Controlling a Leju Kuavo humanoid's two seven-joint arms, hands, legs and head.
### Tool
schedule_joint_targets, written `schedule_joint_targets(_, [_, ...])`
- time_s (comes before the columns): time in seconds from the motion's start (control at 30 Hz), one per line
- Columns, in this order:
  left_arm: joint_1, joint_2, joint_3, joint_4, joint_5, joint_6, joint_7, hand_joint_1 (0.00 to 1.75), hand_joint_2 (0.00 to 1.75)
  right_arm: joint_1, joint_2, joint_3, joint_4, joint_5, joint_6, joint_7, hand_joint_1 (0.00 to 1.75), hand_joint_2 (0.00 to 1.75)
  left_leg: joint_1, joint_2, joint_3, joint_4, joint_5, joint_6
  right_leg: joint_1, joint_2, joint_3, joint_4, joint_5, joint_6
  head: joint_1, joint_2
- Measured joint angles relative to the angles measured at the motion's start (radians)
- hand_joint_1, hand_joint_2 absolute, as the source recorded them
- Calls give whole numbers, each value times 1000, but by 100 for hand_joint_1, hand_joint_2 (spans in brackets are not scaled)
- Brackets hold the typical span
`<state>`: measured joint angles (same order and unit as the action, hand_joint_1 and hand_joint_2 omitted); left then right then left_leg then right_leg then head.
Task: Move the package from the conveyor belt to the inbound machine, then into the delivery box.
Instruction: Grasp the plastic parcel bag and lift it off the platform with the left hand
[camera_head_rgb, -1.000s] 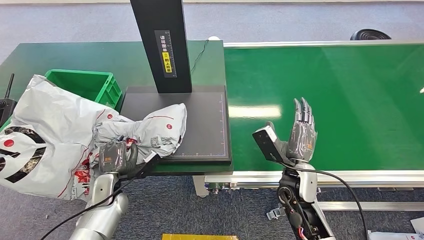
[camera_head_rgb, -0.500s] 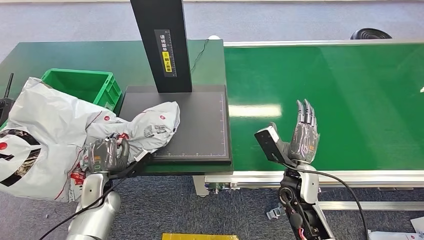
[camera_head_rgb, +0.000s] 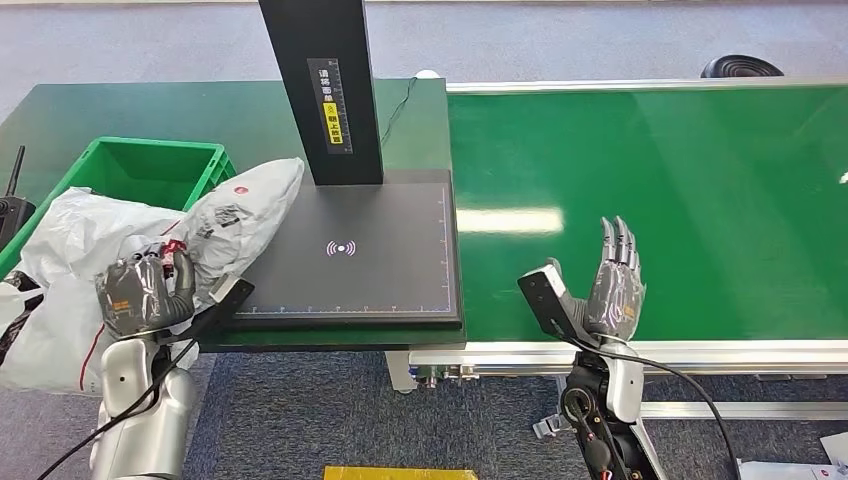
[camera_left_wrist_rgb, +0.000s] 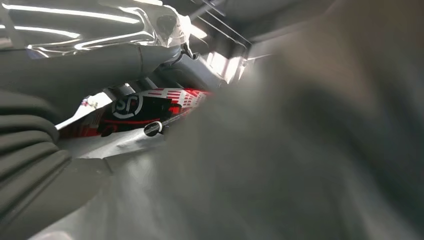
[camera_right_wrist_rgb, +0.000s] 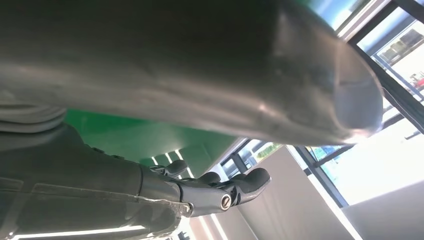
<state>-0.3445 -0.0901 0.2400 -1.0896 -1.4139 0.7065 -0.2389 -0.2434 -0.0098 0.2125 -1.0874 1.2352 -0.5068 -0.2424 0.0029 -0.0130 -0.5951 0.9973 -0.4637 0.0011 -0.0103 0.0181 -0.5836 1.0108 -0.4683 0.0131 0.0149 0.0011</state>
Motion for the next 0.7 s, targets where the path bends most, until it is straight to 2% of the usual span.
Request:
schedule_joint_targets(0.27, [1, 36, 68, -16, -7, 0, 29, 174, 175, 20, 0, -29, -16, 1, 12, 2, 0, 0, 0, 1, 0, 0, 0, 0, 0, 1, 0, 0, 0, 0, 0, 0])
schedule_joint_targets(0.7, [2, 169, 242, 40, -64, 0, 139, 172, 175, 103, 1, -95, -94, 20, 37, 8, 0, 0, 1, 1, 0, -1, -1, -2, 1, 1, -1, 0, -1, -2, 0, 0])
